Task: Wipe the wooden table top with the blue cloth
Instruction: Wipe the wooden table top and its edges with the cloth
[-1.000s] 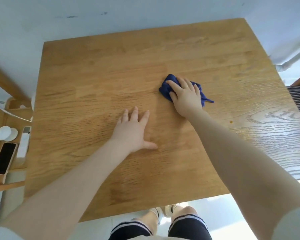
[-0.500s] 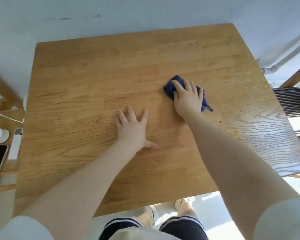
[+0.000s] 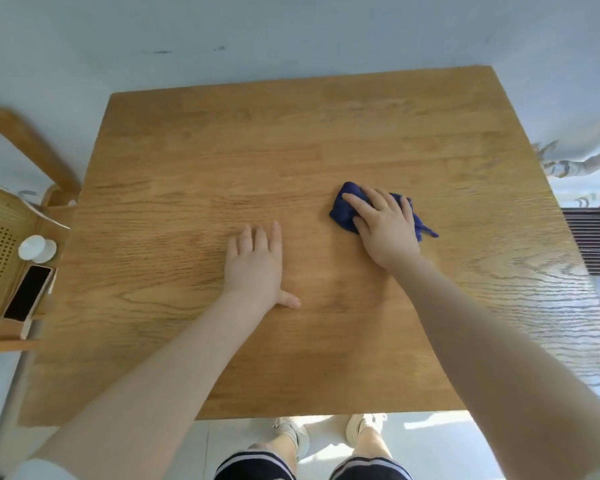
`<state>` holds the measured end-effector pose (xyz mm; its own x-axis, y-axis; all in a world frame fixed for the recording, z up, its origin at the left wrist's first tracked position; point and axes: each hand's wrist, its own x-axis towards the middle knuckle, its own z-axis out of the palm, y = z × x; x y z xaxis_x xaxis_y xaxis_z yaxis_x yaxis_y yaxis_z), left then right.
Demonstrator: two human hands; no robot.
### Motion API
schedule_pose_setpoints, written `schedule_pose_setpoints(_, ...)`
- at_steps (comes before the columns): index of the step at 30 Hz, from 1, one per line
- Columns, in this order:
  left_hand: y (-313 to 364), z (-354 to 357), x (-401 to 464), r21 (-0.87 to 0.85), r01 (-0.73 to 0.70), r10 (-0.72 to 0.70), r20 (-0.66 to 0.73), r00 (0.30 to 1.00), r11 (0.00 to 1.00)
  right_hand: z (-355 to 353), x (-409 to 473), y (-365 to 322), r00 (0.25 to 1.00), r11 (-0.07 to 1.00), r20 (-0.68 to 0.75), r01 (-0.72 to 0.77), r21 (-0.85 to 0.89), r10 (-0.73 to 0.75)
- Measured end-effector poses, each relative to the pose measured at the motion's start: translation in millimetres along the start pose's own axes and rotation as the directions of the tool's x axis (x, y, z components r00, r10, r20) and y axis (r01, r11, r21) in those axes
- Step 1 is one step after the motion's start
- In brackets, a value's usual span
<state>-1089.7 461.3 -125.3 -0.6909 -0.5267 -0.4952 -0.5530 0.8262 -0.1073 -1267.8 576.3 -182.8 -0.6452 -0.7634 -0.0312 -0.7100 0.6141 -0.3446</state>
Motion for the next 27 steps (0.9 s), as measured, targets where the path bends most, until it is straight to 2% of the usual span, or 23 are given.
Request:
schedule_pose_setpoints(3,13.3,-3.4,-10.6,-0.028,-0.056,0.056,-0.023,0.998,0.998,-9.7,22.3,5.2,0.994,0.995,0.045,-0.093,-0.031,0.095)
schedule_pose_setpoints(5,20.3,-6.5,-13.1,-0.010,-0.113,0.113,-0.034,0.993,0.994,-10.5,8.9,4.2,0.996,0.998,0.062,-0.059,-0.014,0.059)
schedule_pose_setpoints(7,25.8,-9.2,-12.4,0.043,-0.191,0.193,-0.049,0.980,0.981,-7.9,-23.9,5.5,0.993,0.996,0.074,0.092,-0.014,-0.091)
schedule_pose_setpoints(9,31.8,-12.3,-10.2,-0.023,-0.223,0.222,-0.035,0.974,0.975,-9.1,-56.4,13.4,0.955,0.960,0.120,0.278,-0.030,-0.273)
schedule_pose_setpoints(11,38.8,-15.2,-7.3,-0.148,-0.191,0.192,-0.010,0.981,0.970,-12.4,-63.1,26.7,0.907,0.916,0.166,0.399,-0.042,-0.387)
schedule_pose_setpoints(13,47.6,-15.1,-3.8,-0.235,-0.149,0.156,0.012,0.988,0.960,-14.7,-45.8,34.7,0.897,0.909,0.180,0.416,-0.035,-0.403)
schedule_pose_setpoints(18,69.6,-6.0,7.1,-0.330,-0.040,0.057,0.042,0.997,0.943,-18.7,28.8,40.9,0.982,0.982,0.089,0.172,-0.075,-0.165)
schedule_pose_setpoints(21,79.3,-9.8,9.2,-0.424,0.029,-0.005,0.056,0.998,0.905,-20.4,37.9,39.5,0.994,0.996,0.073,0.082,-0.042,-0.079)
schedule_pose_setpoints(22,81.7,-11.5,9.3,-0.456,0.045,-0.020,0.061,0.998,0.889,-18.6,26.3,39.1,0.993,0.995,0.068,0.095,-0.031,-0.093)
schedule_pose_setpoints(24,86.1,-13.1,10.6,-0.454,0.064,-0.043,0.056,0.997,0.889,-18.7,-10.1,42.1,0.976,0.977,0.046,0.213,-0.029,-0.212)
schedule_pose_setpoints(27,94.2,-12.3,11.5,-0.353,0.079,-0.058,0.070,0.996,0.932,-24.4,-57.1,61.6,0.913,0.921,0.138,0.390,-0.016,-0.384)
